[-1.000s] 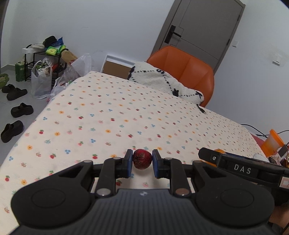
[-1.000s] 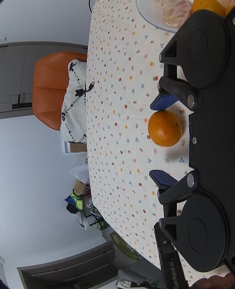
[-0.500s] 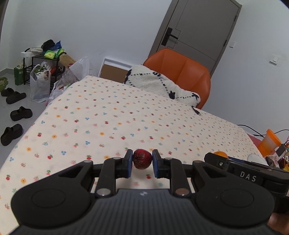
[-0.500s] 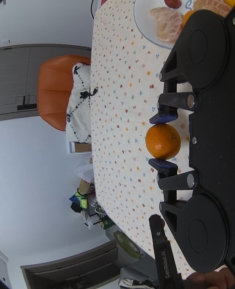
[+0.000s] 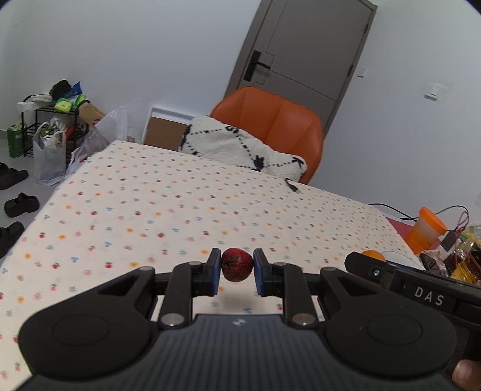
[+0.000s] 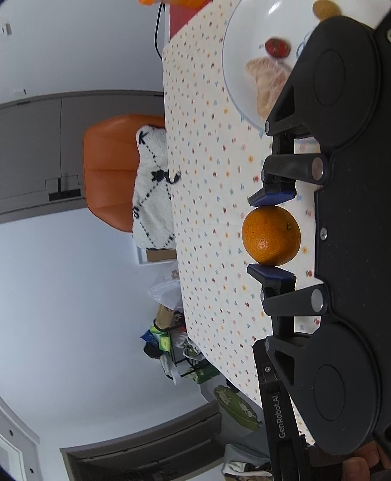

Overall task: Organize fruits
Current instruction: 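Carry the plum in the left gripper and mandarin in the right to the plate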

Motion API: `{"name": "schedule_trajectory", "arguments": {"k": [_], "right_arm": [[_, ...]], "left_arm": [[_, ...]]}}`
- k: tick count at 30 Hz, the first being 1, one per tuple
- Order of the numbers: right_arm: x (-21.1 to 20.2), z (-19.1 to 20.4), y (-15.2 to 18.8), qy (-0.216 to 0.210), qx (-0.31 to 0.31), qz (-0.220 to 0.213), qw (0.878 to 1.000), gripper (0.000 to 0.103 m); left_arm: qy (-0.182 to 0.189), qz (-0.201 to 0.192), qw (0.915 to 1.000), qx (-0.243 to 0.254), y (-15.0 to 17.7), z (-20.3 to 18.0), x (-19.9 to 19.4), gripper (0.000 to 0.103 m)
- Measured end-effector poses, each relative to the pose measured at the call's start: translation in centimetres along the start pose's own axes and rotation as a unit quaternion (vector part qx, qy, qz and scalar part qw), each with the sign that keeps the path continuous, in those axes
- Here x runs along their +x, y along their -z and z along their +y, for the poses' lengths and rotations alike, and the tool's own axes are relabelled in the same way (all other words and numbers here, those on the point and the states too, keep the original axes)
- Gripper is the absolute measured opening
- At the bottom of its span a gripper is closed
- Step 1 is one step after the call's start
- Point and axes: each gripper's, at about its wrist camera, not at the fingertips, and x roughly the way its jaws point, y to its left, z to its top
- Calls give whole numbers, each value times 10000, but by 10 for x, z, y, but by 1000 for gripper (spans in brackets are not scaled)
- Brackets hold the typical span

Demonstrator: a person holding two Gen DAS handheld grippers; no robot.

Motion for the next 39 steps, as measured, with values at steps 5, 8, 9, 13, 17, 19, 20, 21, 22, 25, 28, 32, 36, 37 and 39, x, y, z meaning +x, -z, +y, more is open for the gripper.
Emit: {"name": "schedule_trajectory", "arguments": {"k": [5, 8, 9, 13, 17, 19, 20, 21, 22, 25, 28, 32, 36, 37, 39], "right_arm": [[-15, -20, 1, 200, 161, -119, 9996, 40], [-24, -32, 4, 341, 243, -176, 9990, 40], [-27, -37, 5, 382, 268, -187, 9987, 40], [-37, -51, 8, 563, 348, -240, 9975, 40], [-44, -64, 11, 686, 422, -274, 9964, 40], [-48, -70, 13, 750, 453, -299, 9957, 40], [-49, -72, 14, 783, 472, -308, 9953, 40], [-51, -75, 14, 811, 495, -317, 9950, 40], [-53, -78, 16, 836, 520, -328, 9946, 40], [-58, -88, 18, 924, 605, -354, 9933, 40], [-62, -98, 21, 1014, 682, -375, 9918, 40], [-67, -113, 26, 1166, 808, -409, 9890, 40], [-69, -130, 32, 1300, 950, -415, 9861, 40], [-69, -133, 34, 1323, 983, -416, 9854, 40], [-70, -140, 37, 1363, 1043, -411, 9843, 40]], "left_arm": [[168, 36, 9998, 129, 4, -21, 2, 21], [275, 55, 9994, 200, 6, -34, 4, 21], [309, 66, 9993, 222, 7, -38, 5, 21], [434, 110, 9985, 306, 10, -53, 8, 21], [528, 137, 9977, 390, 12, -66, 11, 21], [574, 133, 9973, 446, 13, -73, 12, 21], [596, 137, 9970, 464, 13, -77, 13, 21], [621, 142, 9968, 475, 13, -80, 14, 21], [645, 146, 9966, 498, 13, -85, 15, 21], [722, 154, 9955, 595, 14, -97, 19, 21], [795, 180, 9944, 679, 16, -110, 24, 21], [883, 229, 9929, 760, 20, -126, 31, 21], [962, 277, 9913, 854, 23, -141, 37, 21], [978, 290, 9909, 880, 24, -144, 39, 21], [1012, 318, 9900, 935, 26, -151, 43, 21]]}}
